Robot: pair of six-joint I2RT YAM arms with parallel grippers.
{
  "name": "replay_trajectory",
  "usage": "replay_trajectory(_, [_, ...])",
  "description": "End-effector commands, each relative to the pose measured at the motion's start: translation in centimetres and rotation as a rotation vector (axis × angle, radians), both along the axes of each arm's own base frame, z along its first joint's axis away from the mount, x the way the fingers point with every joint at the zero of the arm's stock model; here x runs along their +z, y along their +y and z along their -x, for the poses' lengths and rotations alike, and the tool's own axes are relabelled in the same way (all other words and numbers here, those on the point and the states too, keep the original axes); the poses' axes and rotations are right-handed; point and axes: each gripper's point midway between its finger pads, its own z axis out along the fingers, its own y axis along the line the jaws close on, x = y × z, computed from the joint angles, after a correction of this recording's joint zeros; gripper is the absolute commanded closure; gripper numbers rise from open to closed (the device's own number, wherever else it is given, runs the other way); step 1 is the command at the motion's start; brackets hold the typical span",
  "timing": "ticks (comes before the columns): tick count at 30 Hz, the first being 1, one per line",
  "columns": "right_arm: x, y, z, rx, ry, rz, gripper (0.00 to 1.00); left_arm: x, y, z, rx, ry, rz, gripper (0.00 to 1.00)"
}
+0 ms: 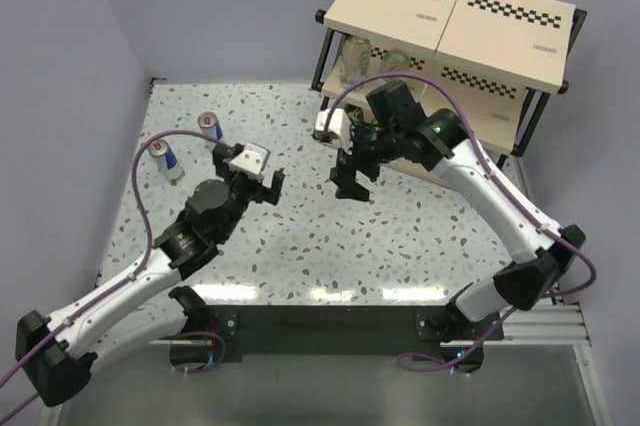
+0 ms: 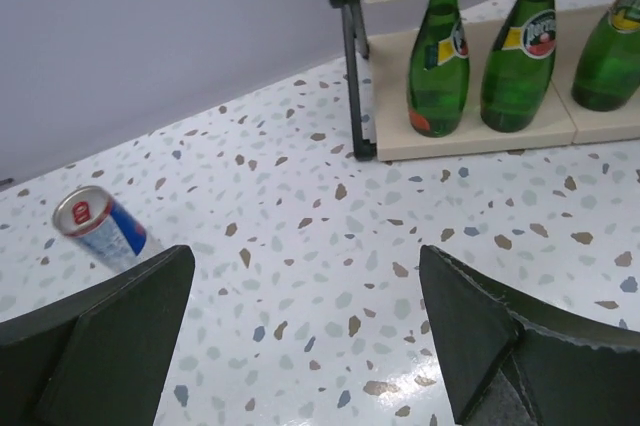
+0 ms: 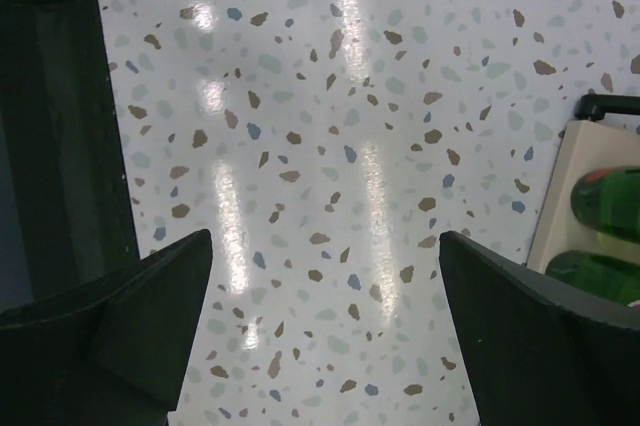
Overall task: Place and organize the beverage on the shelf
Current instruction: Place the drink on the shelf, then pick up the drink from the center of the board.
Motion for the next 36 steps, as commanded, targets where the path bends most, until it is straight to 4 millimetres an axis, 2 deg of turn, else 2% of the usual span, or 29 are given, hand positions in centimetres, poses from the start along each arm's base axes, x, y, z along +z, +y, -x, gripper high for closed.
replay_trajectory(1, [2.5, 2.1, -3.0, -0.041, -0.090, -0.047, 0.01, 0.4, 3.8, 0.9, 0.152, -0.022, 0.081, 0.00])
replay_trajectory(2, [1.8, 2.7, -3.6, -0.046, -0.073, -0.044, 0.01, 0.2, 5.4, 0.7, 0.241, -0.023, 0.093, 0.00])
replay_trajectory(3, [1.7, 3.1, -3.9, -0.057, -0.061, -0.053, 0.01, 0.2, 5.9, 0.5, 0.274, -0.021, 0.108, 0.00])
replay_trajectory(4, [2.0, 3.7, -4.2, -0.054, -0.066, -0.077, 0.01, -0.7, 6.1, -0.1, 0.302, 0.014, 0.101, 0.00])
replay_trajectory(5, [1.8, 4.0, -4.4, -0.059, -0.058, -0.086, 0.01, 0.2, 6.1, -0.7, 0.313, 0.023, 0.121, 0.00])
replay_trajectory(6, [1.6, 4.3, -4.4, -0.066, -0.043, -0.097, 0.01, 0.1, 7.5, -1.9, 0.370, 0.057, 0.160, 0.00])
replay_trajectory(7, [1.2, 4.6, -4.5, -0.061, -0.035, -0.109, 0.01, -2.0, 7.9, -2.8, 0.393, 0.143, 0.129, 0.00])
replay_trajectory(8, [1.0, 4.8, -4.4, -0.062, -0.025, -0.114, 0.01, -1.0, 8.9, -4.3, 0.404, 0.163, 0.211, 0.00])
replay_trajectory(9, [0.9, 4.7, -4.2, -0.062, -0.019, -0.121, 0.01, -0.9, 9.4, -5.0, 0.411, 0.180, 0.239, 0.00])
replay_trajectory(10, [0.1, 4.6, -4.0, -0.061, -0.006, -0.112, 0.01, -1.6, 9.7, -6.0, 0.419, 0.211, 0.256, 0.00])
replay_trajectory(12, [-0.4, 4.2, -3.5, -0.049, -0.006, -0.099, 0.01, -0.7, 11.2, -7.5, 0.451, 0.215, 0.342, 0.00])
replay_trajectory(13, [-0.8, 3.7, -2.9, -0.045, -0.006, -0.091, 0.01, -1.6, 11.4, -8.4, 0.460, 0.250, 0.354, 0.00])
replay_trajectory(14, [-1.1, 3.4, -2.5, -0.037, -0.002, -0.086, 0.01, -1.0, 12.4, -9.2, 0.489, 0.244, 0.384, 0.00])
replay_trajectory(15, [-1.2, 3.1, -2.0, -0.022, -0.011, -0.085, 0.01, -1.3, 12.7, -9.8, 0.506, 0.258, 0.408, 0.00])
replay_trajectory(16, [-1.9, 2.5, -1.2, -0.016, -0.001, -0.079, 0.01, -2.7, 13.2, -10.6, 0.545, 0.290, 0.392, 0.00])
replay_trajectory(17, [-1.9, 2.2, -0.7, -0.008, -0.004, -0.086, 0.01, -2.5, 13.9, -11.2, 0.578, 0.290, 0.396, 0.00])
replay_trajectory(18, [-2.2, 2.0, -0.1, 0.007, 0.001, -0.091, 0.01, -3.1, 14.2, -11.6, 0.604, 0.306, 0.389, 0.00])
replay_trajectory(19, [-2.5, 1.5, 0.8, 0.014, 0.001, -0.098, 0.01, -4.8, 14.6, -12.2, 0.643, 0.341, 0.362, 0.00])
replay_trajectory(21, [-2.8, 1.3, 1.9, 0.040, 0.016, -0.123, 0.01, -5.7, 14.8, -12.9, 0.649, 0.353, 0.338, 0.00])
replay_trajectory(22, [-3.7, 1.2, 2.5, 0.053, 0.027, -0.129, 0.01, -6.5, 14.9, -13.7, 0.660, 0.353, 0.328, 0.01])
replay_trajectory(23, [-3.4, 0.9, 3.1, 0.065, 0.024, -0.150, 0.01, -7.3, 15.0, -14.0, 0.662, 0.359, 0.317, 0.01])
replay_trajectory(24, [-4.3, 0.7, 4.2, 0.104, 0.078, -0.178, 0.01, -8.0, 15.0, -14.2, 0.654, 0.368, 0.281, 0.01])
replay_trajectory(25, [-4.3, 0.9, 4.6, 0.128, 0.090, -0.215, 0.01, -8.3, 14.9, -15.1, 0.648, 0.348, 0.280, 0.02])
replay_trajectory(26, [-4.3, 0.4, 4.8, 0.134, 0.098, -0.242, 0.01, -9.0, 15.1, -15.2, 0.650, 0.350, 0.263, 0.02])
replay_trajectory(27, [-5.2, 0.2, 5.5, 0.152, 0.129, -0.250, 0.01, -9.4, 15.2, -15.4, 0.648, 0.349, 0.258, 0.02])
replay_trajectory(32, [-6.1, -0.2, 6.1, 0.183, 0.129, -0.267, 0.01, -10.3, 15.6, -16.8, 0.666, 0.296, 0.261, 0.04])
replay_trajectory(36, [-6.0, -0.3, 6.3, 0.201, 0.124, -0.271, 0.01, -11.9, 15.9, -18.7, 0.673, 0.279, 0.195, 0.14])
